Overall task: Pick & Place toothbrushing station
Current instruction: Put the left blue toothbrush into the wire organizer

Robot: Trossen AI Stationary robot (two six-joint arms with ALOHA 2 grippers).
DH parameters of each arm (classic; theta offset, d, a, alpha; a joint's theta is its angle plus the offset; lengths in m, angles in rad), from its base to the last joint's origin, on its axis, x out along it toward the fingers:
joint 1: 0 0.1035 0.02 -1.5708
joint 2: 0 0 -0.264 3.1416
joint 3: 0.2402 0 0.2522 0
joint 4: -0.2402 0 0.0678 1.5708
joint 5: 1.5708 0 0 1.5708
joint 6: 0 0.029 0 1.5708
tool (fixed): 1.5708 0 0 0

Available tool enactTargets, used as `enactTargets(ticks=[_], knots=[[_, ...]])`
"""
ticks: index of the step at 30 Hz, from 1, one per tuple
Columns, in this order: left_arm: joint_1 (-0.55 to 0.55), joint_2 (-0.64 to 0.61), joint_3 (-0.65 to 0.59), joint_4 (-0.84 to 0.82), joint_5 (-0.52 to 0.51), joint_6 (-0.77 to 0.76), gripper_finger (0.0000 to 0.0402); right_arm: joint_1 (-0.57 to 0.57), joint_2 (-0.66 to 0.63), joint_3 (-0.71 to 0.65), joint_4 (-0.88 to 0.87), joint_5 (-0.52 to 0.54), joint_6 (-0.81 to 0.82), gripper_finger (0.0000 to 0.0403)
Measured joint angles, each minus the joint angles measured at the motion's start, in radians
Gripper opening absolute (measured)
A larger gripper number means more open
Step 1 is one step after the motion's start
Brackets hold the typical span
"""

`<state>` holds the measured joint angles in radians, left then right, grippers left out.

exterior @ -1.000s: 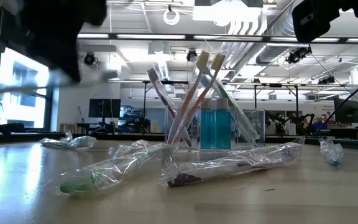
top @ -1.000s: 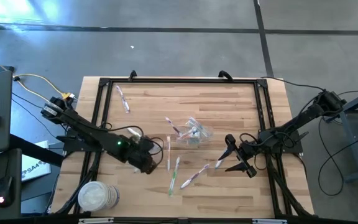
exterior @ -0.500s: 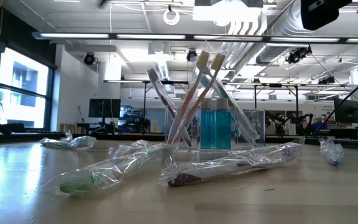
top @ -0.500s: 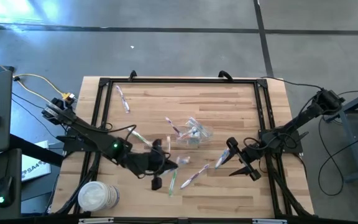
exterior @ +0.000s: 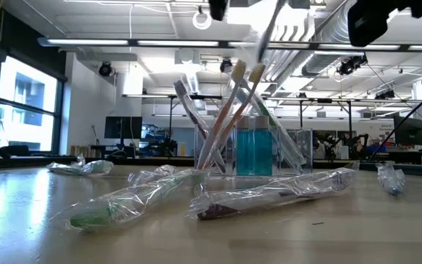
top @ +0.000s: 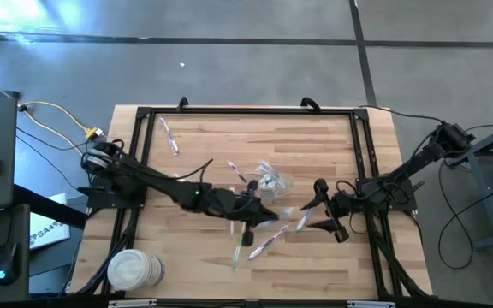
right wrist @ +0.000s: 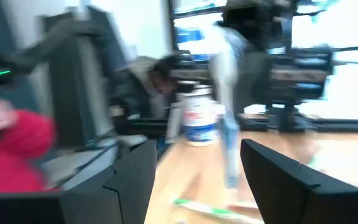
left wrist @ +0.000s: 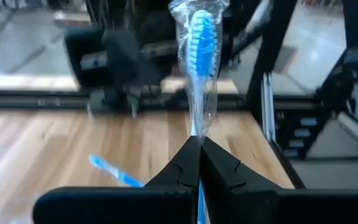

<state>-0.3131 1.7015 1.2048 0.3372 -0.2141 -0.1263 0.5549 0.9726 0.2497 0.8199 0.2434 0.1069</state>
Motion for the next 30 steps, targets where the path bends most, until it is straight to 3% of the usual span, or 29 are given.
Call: enactTargets(ticks=[11, 30], knots=[[0.045, 0.065, 0.001, 0.138, 0.021, 0.047, 0.0001, -0.004, 0.043, 0.0, 0.013, 0.155, -0.004, 0.0226], [0.058, 0.135, 0.001, 0.248, 0.025, 0.047, 0.0001, -0.013, 0.218, 0.003, 0.282, 0.182, -0.057, 0.0226]])
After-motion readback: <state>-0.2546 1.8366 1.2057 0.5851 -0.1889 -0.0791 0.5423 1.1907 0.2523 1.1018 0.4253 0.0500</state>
